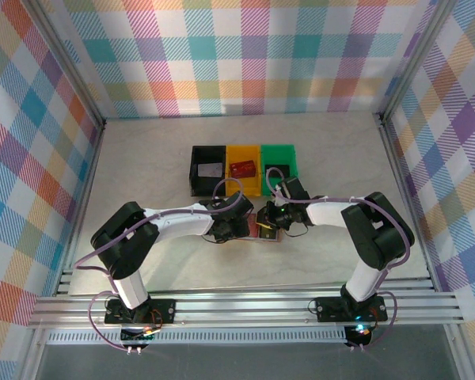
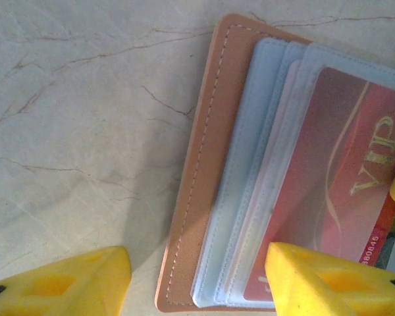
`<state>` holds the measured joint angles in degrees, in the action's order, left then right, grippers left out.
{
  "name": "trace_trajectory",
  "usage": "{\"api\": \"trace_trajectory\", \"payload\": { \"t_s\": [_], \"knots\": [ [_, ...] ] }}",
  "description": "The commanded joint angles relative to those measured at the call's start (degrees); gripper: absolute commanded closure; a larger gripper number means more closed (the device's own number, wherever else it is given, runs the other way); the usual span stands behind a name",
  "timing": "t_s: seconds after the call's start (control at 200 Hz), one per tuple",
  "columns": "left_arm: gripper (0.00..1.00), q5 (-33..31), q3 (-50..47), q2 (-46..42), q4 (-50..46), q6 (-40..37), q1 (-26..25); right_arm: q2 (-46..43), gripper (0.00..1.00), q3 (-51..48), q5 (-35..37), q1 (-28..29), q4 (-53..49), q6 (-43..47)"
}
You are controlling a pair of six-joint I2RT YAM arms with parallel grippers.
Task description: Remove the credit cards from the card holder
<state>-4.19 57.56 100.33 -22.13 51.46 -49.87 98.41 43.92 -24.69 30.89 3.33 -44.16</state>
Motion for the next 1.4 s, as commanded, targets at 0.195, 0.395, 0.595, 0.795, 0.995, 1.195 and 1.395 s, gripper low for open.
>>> {"api": "trace_trajectory", "payload": {
  "t_s": [0.195, 0.395, 0.595, 0.795, 0.995, 1.195, 1.395],
  "knots": [
    [0.41, 3.1, -2.9, 3.8, 2.7, 1.1, -1.2, -1.5, 0.9, -1.1, -2.6, 1.7, 2.6, 0.7],
    [0.41, 2.2, -2.8, 2.3, 1.9, 1.1, -1.2, -2.5, 0.96, -1.6, -1.5, 1.7, 1.5, 1.4],
    [0.41, 1.6, -2.6, 0.6, 1.0, 1.1, -1.2, -3.3, 1.0, -1.8, -1.4, 1.7, 1.1, 1.6],
    [0.4, -0.4, -2.4, -2.8, -1.1, 1.3, -1.2, -4.7, 1.0, -1.1, 0.4, 1.7, -2.9, 3.4],
    [0.38, -3.7, -1.6, -6.2, -4.7, 1.7, -1.0, -5.0, 1.0, -1.0, -0.3, 1.7, -4.8, 4.8],
    [0.38, -3.7, -1.1, -6.0, -5.8, 2.2, -0.9, -4.2, 1.0, -0.8, -3.6, 1.7, -5.3, 5.9],
    [0.38, -1.7, -1.3, -4.1, -3.8, 3.1, -0.9, -4.5, 1.0, -1.0, -4.0, 1.7, -6.4, 7.0]
  ]
}}
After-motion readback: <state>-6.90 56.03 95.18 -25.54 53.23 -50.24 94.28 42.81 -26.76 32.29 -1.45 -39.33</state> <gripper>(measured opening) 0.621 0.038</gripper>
